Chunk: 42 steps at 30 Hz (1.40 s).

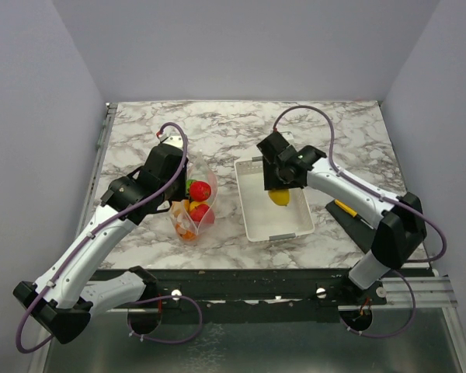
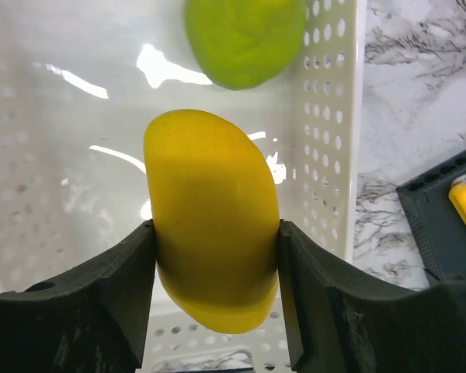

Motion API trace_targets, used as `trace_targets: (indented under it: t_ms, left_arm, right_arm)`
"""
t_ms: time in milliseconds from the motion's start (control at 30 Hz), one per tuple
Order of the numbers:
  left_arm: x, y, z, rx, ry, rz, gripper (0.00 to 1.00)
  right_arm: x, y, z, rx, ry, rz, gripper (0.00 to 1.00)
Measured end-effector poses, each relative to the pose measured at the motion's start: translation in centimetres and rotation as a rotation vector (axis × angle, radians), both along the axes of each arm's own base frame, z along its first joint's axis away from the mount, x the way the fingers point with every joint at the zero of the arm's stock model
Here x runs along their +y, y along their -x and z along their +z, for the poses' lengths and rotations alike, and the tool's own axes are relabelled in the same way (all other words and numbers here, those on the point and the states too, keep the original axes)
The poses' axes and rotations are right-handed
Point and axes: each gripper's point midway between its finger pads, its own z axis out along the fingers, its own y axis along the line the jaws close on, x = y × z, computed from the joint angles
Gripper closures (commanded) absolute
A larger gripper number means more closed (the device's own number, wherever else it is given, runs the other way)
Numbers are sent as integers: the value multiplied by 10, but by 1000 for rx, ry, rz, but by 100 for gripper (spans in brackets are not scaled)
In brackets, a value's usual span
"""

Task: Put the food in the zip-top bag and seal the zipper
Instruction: Pick up the fake fruit from the bin, then place the fake fruit in the zipper food storage bag.

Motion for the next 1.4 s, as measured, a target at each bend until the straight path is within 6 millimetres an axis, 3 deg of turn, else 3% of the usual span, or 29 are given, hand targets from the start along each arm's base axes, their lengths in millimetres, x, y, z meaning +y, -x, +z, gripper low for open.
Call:
trace_targets:
  t_ms: [233,400,633,800,967,1400]
  left_arm:
    - [0,0,0,1,0,0,100]
    - [0,0,0,0,0,0,100]
    - [0,0,0,1,1,0,100]
    - [0,0,0,0,1,0,100]
    - [0,0,0,0,1,0,100]
    - [-3,2,5,-4,24,-10,100]
  right_arm:
    - [36,11,77,-97,-280,112,73]
    - [69,21,111,-118,-422,216,73]
    - [114,49,127,-89,-563,356,73]
    - [151,69,152,-87,-716,440,74]
    - [176,79,169,-84,-825,470,74]
    - [214,82,167,-44,-934,439,76]
